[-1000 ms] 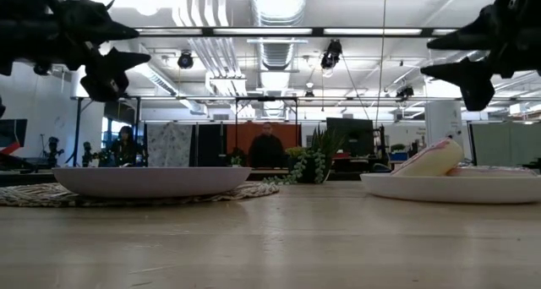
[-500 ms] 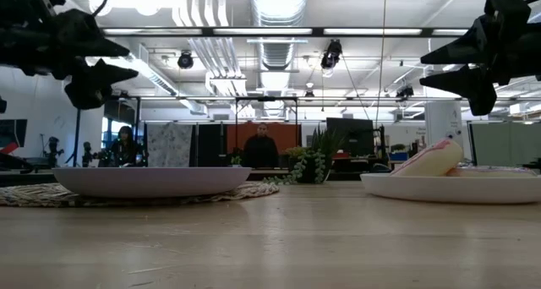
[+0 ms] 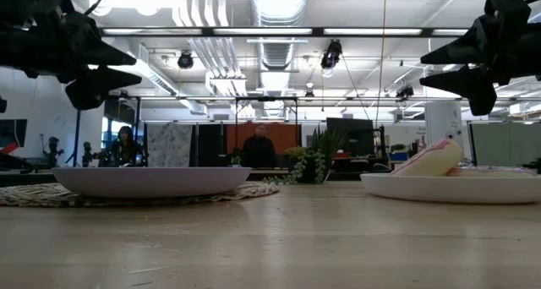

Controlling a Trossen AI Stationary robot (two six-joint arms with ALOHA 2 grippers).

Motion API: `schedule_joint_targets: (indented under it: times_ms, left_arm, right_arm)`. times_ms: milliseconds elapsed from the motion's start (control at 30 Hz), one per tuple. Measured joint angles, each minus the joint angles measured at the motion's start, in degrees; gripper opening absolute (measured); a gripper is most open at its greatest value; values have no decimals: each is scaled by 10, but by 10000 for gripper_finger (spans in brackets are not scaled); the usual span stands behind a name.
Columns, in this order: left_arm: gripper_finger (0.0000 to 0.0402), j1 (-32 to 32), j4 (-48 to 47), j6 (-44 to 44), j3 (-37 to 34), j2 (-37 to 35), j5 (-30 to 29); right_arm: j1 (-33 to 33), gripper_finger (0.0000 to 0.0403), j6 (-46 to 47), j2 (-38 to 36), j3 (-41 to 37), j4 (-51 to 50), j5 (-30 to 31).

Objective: Pick & Place donuts
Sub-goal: Return to Home Position

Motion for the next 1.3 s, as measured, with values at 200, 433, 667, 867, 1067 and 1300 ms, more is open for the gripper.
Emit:
schedule_joint_targets:
  times_ms: [200,433,667,867,1067,1300]
  left_arm:
    - [145,0,0,0,0,0,0]
    - [145,0,-2,-7,0,-15,7]
    - [145,0,-59,-23,-3,-73,26]
    - [145,-4,-52,54,-12,-73,23]
    - [145,-11,31,254,-35,-73,18]
    - [145,-49,90,311,-57,-73,20]
  right_arm:
    - [0,201,0,0,0,0,0]
    - [0,201,0,0,0,0,0]
    - [0,201,0,0,1,0,-1]
    - [0,201,0,0,1,0,-1]
    - [0,201,0,0,1,1,-1]
    - [0,201,0,0,1,0,-1]
